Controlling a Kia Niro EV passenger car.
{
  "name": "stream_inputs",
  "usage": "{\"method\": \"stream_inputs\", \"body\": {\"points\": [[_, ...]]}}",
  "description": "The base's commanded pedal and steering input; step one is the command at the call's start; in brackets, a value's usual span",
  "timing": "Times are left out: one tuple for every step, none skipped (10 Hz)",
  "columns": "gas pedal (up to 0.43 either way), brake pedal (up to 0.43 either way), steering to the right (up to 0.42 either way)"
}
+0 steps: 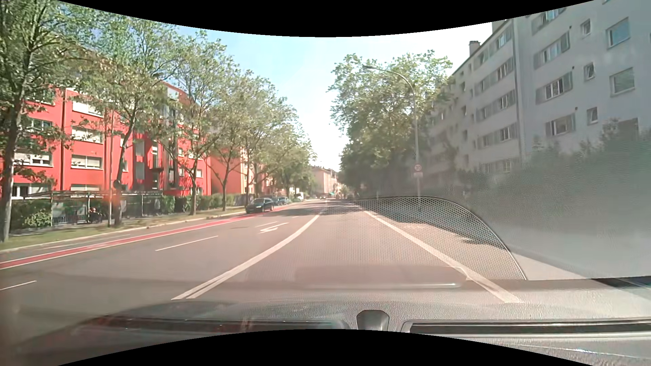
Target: Follow the waypoints while adhering to traffic rules and regulations
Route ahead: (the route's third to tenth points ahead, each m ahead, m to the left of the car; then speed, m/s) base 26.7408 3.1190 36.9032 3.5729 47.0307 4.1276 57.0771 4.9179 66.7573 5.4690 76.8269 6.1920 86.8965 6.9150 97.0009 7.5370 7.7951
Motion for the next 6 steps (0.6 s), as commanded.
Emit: {"method": "stream_inputs", "body": {"points": [[0.138, 0.0, 0.006], [0.138, 0.0, 0.005], [0.138, 0.0, 0.004], [0.138, 0.0, 0.0], [0.138, 0.0, -0.004], [0.138, 0.0, -0.009]]}}
